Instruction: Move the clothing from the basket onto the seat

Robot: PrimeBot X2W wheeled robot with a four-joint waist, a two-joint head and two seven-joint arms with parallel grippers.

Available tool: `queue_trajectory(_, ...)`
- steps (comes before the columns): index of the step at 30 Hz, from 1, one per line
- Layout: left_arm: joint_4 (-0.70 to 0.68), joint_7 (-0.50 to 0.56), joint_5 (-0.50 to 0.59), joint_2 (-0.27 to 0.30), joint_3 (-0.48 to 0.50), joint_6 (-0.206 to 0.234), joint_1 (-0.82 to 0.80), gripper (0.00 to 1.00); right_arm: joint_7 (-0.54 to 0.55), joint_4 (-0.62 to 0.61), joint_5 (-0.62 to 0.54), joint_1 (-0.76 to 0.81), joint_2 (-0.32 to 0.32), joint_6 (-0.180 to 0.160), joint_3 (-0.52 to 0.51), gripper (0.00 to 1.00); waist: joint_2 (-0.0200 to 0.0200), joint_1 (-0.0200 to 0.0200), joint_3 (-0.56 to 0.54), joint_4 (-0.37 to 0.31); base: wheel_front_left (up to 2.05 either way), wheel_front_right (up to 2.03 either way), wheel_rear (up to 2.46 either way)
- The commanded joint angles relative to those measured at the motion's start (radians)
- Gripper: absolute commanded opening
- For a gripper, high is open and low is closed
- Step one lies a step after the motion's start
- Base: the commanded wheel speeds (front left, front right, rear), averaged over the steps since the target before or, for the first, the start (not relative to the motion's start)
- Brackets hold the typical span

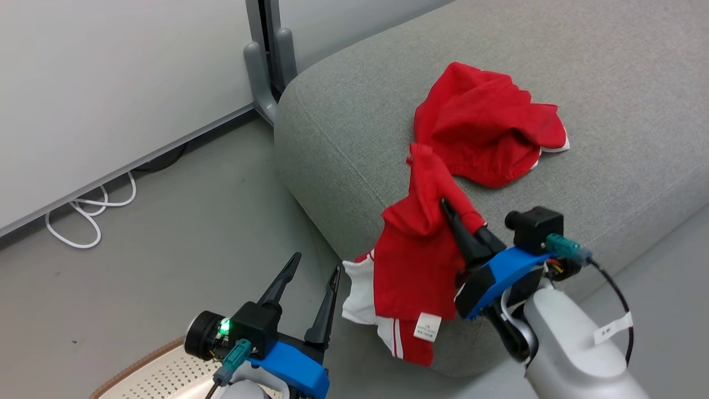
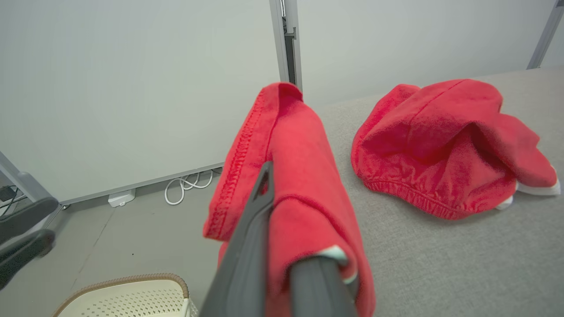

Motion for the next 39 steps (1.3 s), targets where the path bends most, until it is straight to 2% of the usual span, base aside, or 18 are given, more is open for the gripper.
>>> queue_trajectory(1, -0.010, -0.004, 0.009, 0.006, 0.004, -0.006, -0.020, 1.00, 0.004, -0.018, 0.018, -0.040, -0.018, 0.001, -0.015, 0.00, 0.0000, 0.0000, 0.015, 0.003, 0.00, 0.00, 0.00)
queue_trajectory(7, -0.038, -0.004, 0.027, 0.028, 0.000, -0.008, -0.035, 1.00, 0.048, -0.091, 0.047, -0.163, -0.085, 0.001, -0.076, 0.00, 0.0000, 0.0000, 0.079, 0.003, 0.00, 0.00, 0.00)
queue_trajectory(9, -0.048, -0.004, 0.032, 0.036, -0.003, -0.008, -0.049, 1.00, 0.067, -0.114, 0.040, -0.211, -0.120, 0.001, -0.114, 0.00, 0.0000, 0.0000, 0.113, 0.008, 0.00, 0.00, 0.00)
queue_trajectory(22, -0.141, 0.025, 0.067, 0.139, -0.025, -0.013, -0.147, 1.00, 0.170, -0.238, 0.007, -0.435, -0.231, 0.001, -0.402, 0.00, 0.0000, 0.0000, 0.324, 0.045, 0.00, 0.00, 0.00)
queue_trajectory(27, -0.201, 0.057, 0.077, 0.167, -0.042, -0.014, -0.175, 1.00, 0.144, -0.209, -0.009, -0.439, -0.246, 0.001, -0.496, 0.00, 0.0000, 0.0000, 0.385, 0.067, 0.00, 0.00, 0.00)
queue_trajectory(33, -0.297, 0.102, 0.090, 0.205, -0.055, -0.014, -0.188, 1.00, 0.052, -0.110, -0.041, -0.395, -0.238, 0.001, -0.601, 0.00, 0.0000, 0.0000, 0.458, 0.095, 0.00, 0.00, 0.00)
queue_trajectory(39, -0.370, 0.143, 0.099, 0.234, -0.060, -0.012, -0.190, 1.00, -0.004, 0.035, -0.066, -0.377, -0.199, 0.001, -0.620, 0.00, 0.0000, 0.0000, 0.511, 0.109, 0.00, 0.00, 0.00)
